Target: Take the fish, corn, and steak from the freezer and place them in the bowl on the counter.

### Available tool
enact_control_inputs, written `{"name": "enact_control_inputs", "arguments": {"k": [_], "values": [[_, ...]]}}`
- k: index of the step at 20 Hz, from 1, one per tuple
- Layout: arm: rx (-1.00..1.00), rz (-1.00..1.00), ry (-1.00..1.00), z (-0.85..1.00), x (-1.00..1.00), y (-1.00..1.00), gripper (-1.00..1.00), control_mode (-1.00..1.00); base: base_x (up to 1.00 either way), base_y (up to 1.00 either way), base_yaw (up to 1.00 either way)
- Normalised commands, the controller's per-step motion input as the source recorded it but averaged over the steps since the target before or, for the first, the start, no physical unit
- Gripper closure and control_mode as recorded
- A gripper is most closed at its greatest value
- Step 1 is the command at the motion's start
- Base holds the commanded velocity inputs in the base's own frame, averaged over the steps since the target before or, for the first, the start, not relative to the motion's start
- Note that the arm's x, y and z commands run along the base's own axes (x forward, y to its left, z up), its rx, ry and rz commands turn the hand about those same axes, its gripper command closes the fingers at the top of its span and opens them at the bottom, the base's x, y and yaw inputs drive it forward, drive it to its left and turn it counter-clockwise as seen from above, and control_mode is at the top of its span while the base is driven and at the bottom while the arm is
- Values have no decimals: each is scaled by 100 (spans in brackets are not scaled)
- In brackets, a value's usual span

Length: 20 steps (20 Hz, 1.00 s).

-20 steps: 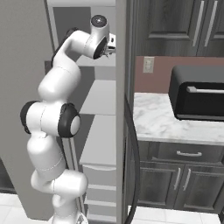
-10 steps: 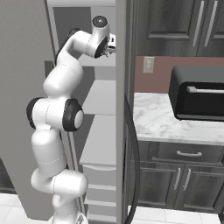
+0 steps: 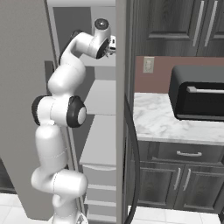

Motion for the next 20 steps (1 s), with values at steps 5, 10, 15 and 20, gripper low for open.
{"name": "enact_control_inputs", "arguments": {"k": [5,10,15,20], "values": [[0,7,0,-9,35,0,-100,-100,0,0,0],[0,7,0,0,35,0,-100,-100,0,0,0],[0,3,0,-1,24,0,-100,-100,0,0,0],[0,0,10,-10,0,0,-100,-100,0,0,0]]}}
